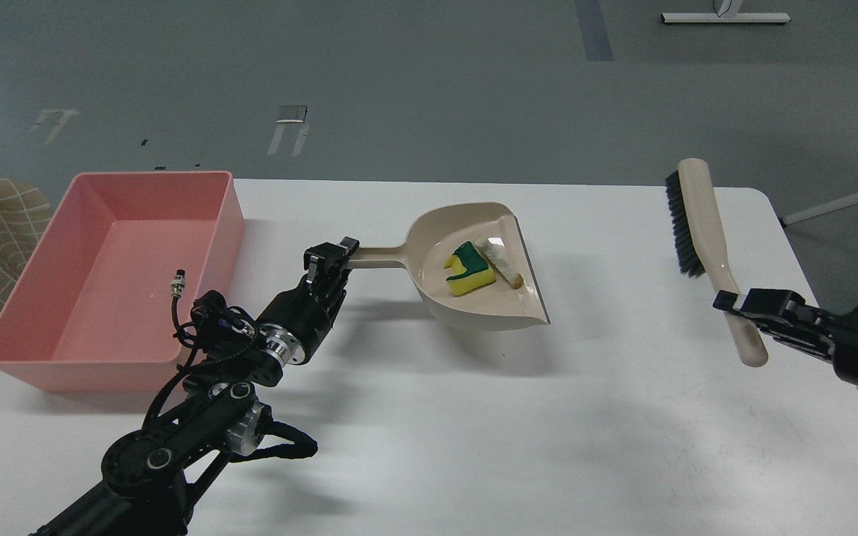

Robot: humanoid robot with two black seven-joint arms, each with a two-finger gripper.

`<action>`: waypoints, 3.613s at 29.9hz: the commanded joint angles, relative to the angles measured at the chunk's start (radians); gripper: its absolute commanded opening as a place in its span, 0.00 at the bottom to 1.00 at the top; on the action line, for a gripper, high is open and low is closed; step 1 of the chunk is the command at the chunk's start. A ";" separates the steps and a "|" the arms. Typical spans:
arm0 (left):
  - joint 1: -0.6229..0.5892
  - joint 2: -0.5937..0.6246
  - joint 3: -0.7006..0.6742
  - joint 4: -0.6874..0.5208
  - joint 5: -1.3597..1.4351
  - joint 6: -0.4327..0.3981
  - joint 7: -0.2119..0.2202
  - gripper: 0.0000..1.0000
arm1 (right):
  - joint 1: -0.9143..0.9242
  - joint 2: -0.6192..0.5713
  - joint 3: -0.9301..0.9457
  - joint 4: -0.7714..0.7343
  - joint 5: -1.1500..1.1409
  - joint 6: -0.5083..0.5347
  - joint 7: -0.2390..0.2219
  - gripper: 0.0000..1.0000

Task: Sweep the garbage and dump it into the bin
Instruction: 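Lift the dustpan with the left gripper over the pink bin, then tilt the dustpan with the left gripper to dump contents into bin, then lower the dustpan back onto the table with the left gripper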

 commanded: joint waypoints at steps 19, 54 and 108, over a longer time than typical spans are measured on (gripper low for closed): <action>0.061 0.355 -0.443 -0.196 -0.255 -0.115 0.017 0.00 | -0.128 0.027 -0.002 -0.030 0.006 -0.024 0.021 0.00; 0.598 0.683 -0.968 -0.122 0.274 -0.385 -0.168 0.00 | -0.127 0.079 0.003 -0.025 0.005 -0.022 0.017 0.00; -0.169 0.140 -0.193 -0.123 0.268 -0.291 0.171 0.00 | -0.110 0.077 0.009 -0.020 0.000 -0.022 0.017 0.00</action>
